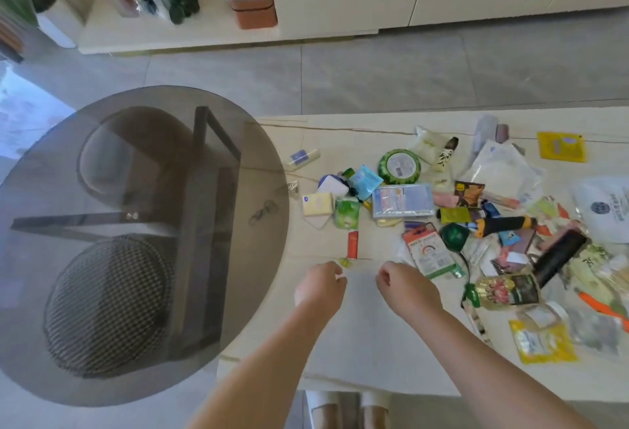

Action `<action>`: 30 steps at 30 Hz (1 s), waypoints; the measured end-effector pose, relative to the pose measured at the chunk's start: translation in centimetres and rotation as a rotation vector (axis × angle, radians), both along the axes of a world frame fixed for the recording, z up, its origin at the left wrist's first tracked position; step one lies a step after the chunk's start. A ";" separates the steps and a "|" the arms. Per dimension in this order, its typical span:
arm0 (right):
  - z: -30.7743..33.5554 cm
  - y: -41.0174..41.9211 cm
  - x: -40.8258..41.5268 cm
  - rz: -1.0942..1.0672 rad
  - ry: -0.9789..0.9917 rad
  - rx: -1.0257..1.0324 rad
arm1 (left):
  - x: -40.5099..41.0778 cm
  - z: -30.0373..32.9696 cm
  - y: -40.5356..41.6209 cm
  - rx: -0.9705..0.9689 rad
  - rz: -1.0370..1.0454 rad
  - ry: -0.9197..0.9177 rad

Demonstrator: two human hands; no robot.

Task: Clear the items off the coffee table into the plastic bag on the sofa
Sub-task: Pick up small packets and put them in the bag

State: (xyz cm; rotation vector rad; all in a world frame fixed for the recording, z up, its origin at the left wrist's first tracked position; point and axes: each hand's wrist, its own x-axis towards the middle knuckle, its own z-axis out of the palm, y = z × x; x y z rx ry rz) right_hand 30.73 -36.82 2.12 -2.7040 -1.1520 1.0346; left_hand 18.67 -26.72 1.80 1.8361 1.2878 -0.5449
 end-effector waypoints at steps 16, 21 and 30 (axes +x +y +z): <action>-17.1 7.5 2.1 -0.224 0.026 0.075 | 4.5 -16.3 1.7 0.072 0.045 -0.002; -18.0 9.1 1.2 -0.244 -0.058 0.005 | 3.8 -17.4 2.0 0.074 0.037 -0.008; -17.9 8.4 2.8 -0.282 0.099 -0.028 | 3.8 -15.8 3.6 0.082 0.189 -0.071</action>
